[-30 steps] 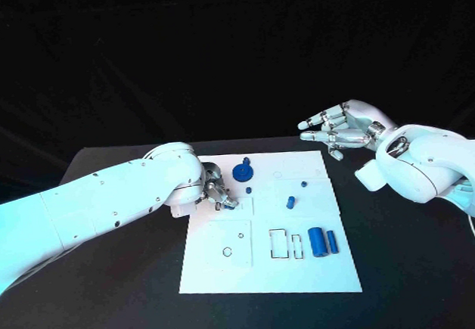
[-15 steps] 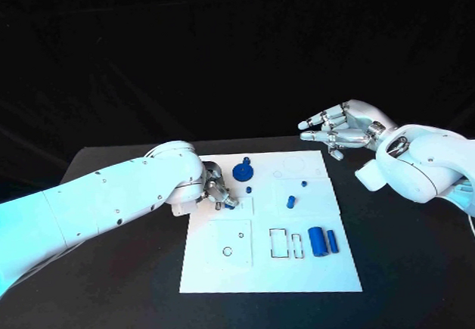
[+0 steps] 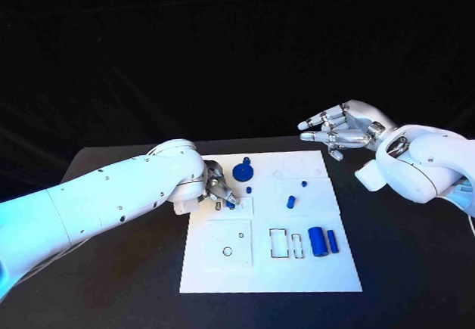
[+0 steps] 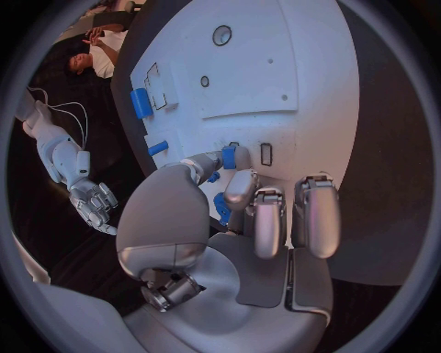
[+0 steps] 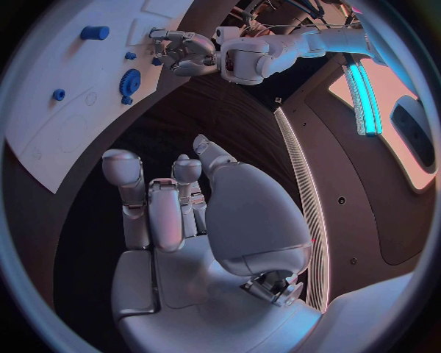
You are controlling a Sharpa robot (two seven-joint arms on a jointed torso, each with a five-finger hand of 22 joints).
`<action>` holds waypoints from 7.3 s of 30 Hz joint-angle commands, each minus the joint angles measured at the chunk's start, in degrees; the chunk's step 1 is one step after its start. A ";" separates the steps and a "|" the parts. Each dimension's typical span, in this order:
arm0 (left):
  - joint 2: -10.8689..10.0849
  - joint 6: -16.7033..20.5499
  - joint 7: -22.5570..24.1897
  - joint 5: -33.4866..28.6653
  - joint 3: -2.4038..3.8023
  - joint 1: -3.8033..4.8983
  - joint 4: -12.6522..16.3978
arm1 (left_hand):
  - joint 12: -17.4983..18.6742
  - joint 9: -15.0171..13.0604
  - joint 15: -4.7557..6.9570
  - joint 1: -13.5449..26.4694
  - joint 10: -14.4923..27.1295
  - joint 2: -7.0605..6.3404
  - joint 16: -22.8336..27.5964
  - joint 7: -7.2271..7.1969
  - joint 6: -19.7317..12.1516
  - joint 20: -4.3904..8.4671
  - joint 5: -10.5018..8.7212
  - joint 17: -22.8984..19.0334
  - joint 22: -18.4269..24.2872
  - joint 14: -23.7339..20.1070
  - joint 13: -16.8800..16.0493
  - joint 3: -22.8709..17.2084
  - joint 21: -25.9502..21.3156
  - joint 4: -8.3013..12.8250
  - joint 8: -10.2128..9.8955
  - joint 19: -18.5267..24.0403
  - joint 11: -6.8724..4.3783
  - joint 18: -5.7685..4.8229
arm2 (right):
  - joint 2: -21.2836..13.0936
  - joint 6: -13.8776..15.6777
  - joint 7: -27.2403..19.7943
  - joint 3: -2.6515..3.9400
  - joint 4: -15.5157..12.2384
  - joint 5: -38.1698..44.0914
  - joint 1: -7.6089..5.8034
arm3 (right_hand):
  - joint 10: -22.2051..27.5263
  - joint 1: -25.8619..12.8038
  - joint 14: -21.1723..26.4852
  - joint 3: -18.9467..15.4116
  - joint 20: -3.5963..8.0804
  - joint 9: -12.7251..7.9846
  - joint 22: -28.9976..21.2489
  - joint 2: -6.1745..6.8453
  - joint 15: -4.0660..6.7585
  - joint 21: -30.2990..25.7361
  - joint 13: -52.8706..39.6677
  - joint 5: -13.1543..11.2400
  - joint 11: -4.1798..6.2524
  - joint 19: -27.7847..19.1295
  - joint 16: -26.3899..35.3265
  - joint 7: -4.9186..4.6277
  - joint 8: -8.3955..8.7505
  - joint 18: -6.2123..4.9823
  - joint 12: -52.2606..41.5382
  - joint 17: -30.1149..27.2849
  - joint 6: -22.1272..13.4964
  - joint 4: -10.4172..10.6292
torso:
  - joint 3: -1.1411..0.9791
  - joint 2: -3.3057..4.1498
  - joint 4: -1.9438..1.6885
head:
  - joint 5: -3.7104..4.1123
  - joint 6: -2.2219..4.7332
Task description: Assemble the parts on the task board
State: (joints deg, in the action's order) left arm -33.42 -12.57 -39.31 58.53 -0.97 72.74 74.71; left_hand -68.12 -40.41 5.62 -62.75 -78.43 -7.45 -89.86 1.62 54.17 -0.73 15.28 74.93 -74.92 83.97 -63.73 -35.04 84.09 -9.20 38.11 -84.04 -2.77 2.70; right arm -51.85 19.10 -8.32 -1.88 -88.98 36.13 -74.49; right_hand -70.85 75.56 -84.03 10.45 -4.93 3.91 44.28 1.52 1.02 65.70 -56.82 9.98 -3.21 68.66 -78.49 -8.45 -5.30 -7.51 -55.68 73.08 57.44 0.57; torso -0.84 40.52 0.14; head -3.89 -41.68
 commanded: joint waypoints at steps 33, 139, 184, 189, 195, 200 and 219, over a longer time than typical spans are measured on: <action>-0.21 -2.29 -0.73 0.52 -0.27 -0.40 -0.13 | -2.12 0.14 0.71 -2.44 -1.50 1.30 -0.14 -1.05 2.16 0.75 1.11 15.07 -9.58 6.03 -2.95 -4.70 0.80 5.75 -1.27 -3.49 -0.56 -1.10 | 0.19 -1.33 0.02 -0.06 0.12 0.29 0.13 | 0.41 -0.25 -2.40 0.11 0.16 -0.02 -0.09 -0.26 0.24 -0.20 0.09 0.36 0.07 0.32 0.40 0.05 0.19 -0.92 -0.04 -0.04 -0.51 0.32 | 0.04 -0.01 -0.04 | 0.01 -0.41; 2.19 -6.90 -3.35 -0.33 -0.23 -0.35 -4.40 | -1.95 -0.86 0.74 6.61 -2.37 0.82 -0.14 -1.43 5.84 0.73 1.15 15.07 -10.19 6.03 -4.81 19.55 0.54 -6.35 -5.05 -3.53 -0.68 -1.12 | 0.28 -1.82 0.57 -0.18 0.24 0.37 0.29 | 0.98 -1.74 -2.32 0.40 0.13 -0.03 -1.27 -0.34 0.17 -1.08 0.83 3.36 -0.02 0.03 0.94 -0.03 0.27 -1.07 0.54 -0.31 -0.70 1.51 | 0.03 -0.06 0.00 | 0.03 -1.48; 0.41 -4.49 -2.84 -1.68 2.21 6.99 -7.99 | 10.96 4.14 -1.58 -1.83 6.09 3.73 -0.14 2.27 -1.10 -1.30 -4.19 15.07 -4.93 6.03 8.80 32.77 -6.59 -7.16 -12.03 -0.91 2.39 0.56 | 0.65 -1.83 0.80 -0.47 1.53 0.00 0.47 | 1.62 -2.69 -2.22 -0.01 0.07 -0.03 -1.90 -0.48 0.15 -1.56 1.83 3.40 -0.01 -0.21 1.29 0.02 0.32 -1.17 1.46 -0.56 -0.90 2.64 | 0.14 -0.03 -0.07 | -0.31 0.10; 3.31 -5.56 -0.90 -0.47 1.57 6.89 -13.56 | 10.72 4.46 -1.63 -2.12 5.98 3.58 -0.14 2.31 -1.03 -1.36 -4.23 15.07 -5.02 6.03 8.66 33.09 -6.51 -7.15 -12.19 -0.97 2.44 0.53 | 0.83 -1.94 0.76 -0.49 1.61 0.07 0.50 | 1.62 -2.64 -2.23 0.00 0.08 -0.03 -1.93 -0.46 0.16 -1.58 1.83 3.47 0.00 -0.22 1.26 0.03 0.32 -1.18 1.46 -0.52 -0.91 2.62 | 0.20 0.21 0.12 | -0.42 0.30; 5.62 -6.63 0.53 1.53 0.85 6.41 -17.85 | 9.80 4.99 -1.56 -1.72 5.41 4.03 -0.14 2.10 0.06 -1.38 -4.33 15.07 -5.51 6.03 8.07 34.09 -5.97 -7.47 -11.96 -1.28 2.30 0.41 | 0.92 -1.81 0.99 -0.49 1.60 0.42 0.56 | 1.62 -2.57 -2.23 0.02 0.08 -0.03 -1.93 -0.46 0.16 -1.59 1.83 3.53 0.01 -0.21 1.27 0.04 0.32 -1.18 1.45 -0.52 -0.91 2.59 | 0.32 0.52 0.25 | -0.69 0.40; 6.41 -6.97 1.13 2.50 0.60 5.96 -19.42 | 9.24 5.22 -1.46 -1.35 5.06 4.37 -0.14 1.88 0.73 -1.30 -4.51 15.07 -5.80 6.03 7.71 34.87 -5.65 -7.46 -11.71 -1.46 2.14 0.34 | 0.93 -1.65 1.16 -0.49 1.57 0.69 0.58 | 1.60 -2.54 -2.25 0.03 0.08 -0.03 -1.85 -0.46 0.17 -1.55 1.79 3.57 0.01 -0.17 1.21 0.04 0.32 -1.16 1.41 -0.43 -0.92 2.58 | 0.33 0.56 0.22 | -0.77 0.41; 7.29 -10.06 2.39 2.98 0.47 5.08 -21.09 | 8.54 5.17 -1.07 -2.53 4.68 5.14 -0.14 1.34 1.91 -1.00 -4.95 15.07 -6.31 6.03 7.42 35.96 -5.14 -7.14 -10.75 -1.74 1.67 0.20 | 1.07 -1.75 1.20 -0.49 1.56 0.83 0.60 | 1.60 -2.49 -2.26 0.04 0.09 -0.02 -1.86 -0.43 0.18 -1.55 1.80 3.62 0.02 -0.17 1.21 0.04 0.32 -1.17 1.42 -0.43 -0.91 2.56 | 0.24 0.41 0.19 | -1.11 0.14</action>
State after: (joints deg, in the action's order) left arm -26.29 -20.64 -37.92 61.04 -0.51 77.85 53.62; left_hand -59.44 -35.22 4.38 -65.05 -73.41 -2.49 -89.86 2.96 55.70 -1.86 10.62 74.92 -74.94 83.97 -56.26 0.69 78.60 -16.34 27.05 -83.93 -1.03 2.69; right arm -50.86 17.75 -7.05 -2.37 -87.38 36.29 -73.94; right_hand -69.68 73.44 -84.03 10.45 -4.93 3.91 42.38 1.06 1.02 64.33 -55.05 13.31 -3.25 68.66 -77.48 -8.57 -5.30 -7.51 -54.50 72.59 56.91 2.77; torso -0.58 40.94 0.37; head -4.97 -41.53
